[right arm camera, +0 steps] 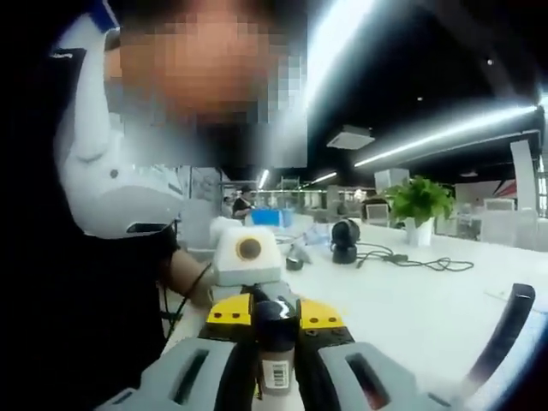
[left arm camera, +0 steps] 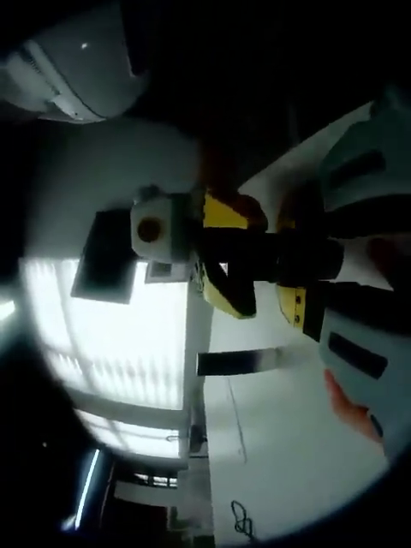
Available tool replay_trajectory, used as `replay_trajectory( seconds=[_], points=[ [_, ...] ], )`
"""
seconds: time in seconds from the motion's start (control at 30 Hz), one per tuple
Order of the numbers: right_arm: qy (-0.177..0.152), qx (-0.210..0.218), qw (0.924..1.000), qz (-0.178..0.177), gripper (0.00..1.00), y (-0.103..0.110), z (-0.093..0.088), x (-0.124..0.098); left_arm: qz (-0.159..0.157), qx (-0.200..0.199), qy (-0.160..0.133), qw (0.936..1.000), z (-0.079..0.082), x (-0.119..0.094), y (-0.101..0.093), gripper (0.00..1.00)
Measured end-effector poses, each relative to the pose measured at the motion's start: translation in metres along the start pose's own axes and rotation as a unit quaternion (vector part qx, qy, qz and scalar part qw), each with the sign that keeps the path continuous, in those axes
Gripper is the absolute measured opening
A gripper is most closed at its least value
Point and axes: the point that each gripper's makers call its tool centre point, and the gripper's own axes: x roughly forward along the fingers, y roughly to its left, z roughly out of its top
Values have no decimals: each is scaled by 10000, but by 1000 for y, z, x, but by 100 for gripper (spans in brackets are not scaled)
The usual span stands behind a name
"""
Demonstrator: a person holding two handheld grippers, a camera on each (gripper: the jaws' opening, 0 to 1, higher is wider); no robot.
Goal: Pick up cosmetic bottle twist off cap place on table pick up cap screw tight cap place on table
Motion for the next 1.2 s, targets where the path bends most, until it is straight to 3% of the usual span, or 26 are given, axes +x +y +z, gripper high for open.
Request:
replay_trajectory(
  seconds=[0.17, 0.2, 0.23, 0.27, 0.4, 0.43, 0.47, 0.53, 0.57, 0.7, 0.73, 0.77, 0.9, 1.03, 1.2],
  points=[
    [-41, -39, 9992, -392, 9, 1, -1, 5, 189, 148, 83, 9997, -1, 0, 3, 7],
    [-29, -14, 9993, -382, 9, 4, -2, 8, 107, 111, 131, 9998, -3, 0, 0, 7],
    [-86, -36, 9986, -528, 8, 0, -1, 7, 307, 238, 130, 9992, -2, 0, 6, 7],
    [-76, 1, 9990, -448, 8, 5, -2, 8, 147, 142, 158, 9997, -4, 0, 0, 7],
    [-77, -112, 9984, -558, 9, 4, -2, 8, 233, 249, 153, 9993, -3, 0, 2, 7],
    [-37, 30, 9993, -358, 9, 12, -3, 9, -34, 42, 64, 10000, -3, 1, -6, 7],
    [-55, -43, 9990, -436, 10, 7, 0, 8, 73, 19, 14, 10000, -1, 0, -2, 7],
    [-211, 165, 9990, -359, 11, 10, 6, 9, -190, -351, -193, 9990, 5, 0, -7, 8],
    [-186, 107, 9991, -376, 11, 7, 6, 8, -69, -155, -127, 9998, 4, -1, -3, 8],
    [-98, -56, 9999, -103, 12, 13, 2, 13, -159, -164, -85, 9997, 1, -1, -5, 8],
    [62, 43, 10000, 51, 14, 18, -4, 14, -201, -183, -103, 9996, 2, -1, -7, 8],
    [129, -122, 9998, 14, 15, 14, -5, 16, -268, -221, -127, 9993, 2, 0, -10, 8],
    [167, 111, 9993, 320, 16, 22, -6, 22, -413, -105, 15, 9991, -3, 2, -17, 8],
    [227, -57, 9986, 482, 14, 24, -2, 24, -444, -185, -73, 9988, 0, 2, -17, 9],
    [253, 290, 9984, 415, 13, 20, -2, 27, -405, -210, -93, 9989, 1, 2, -17, 9]
  ],
)
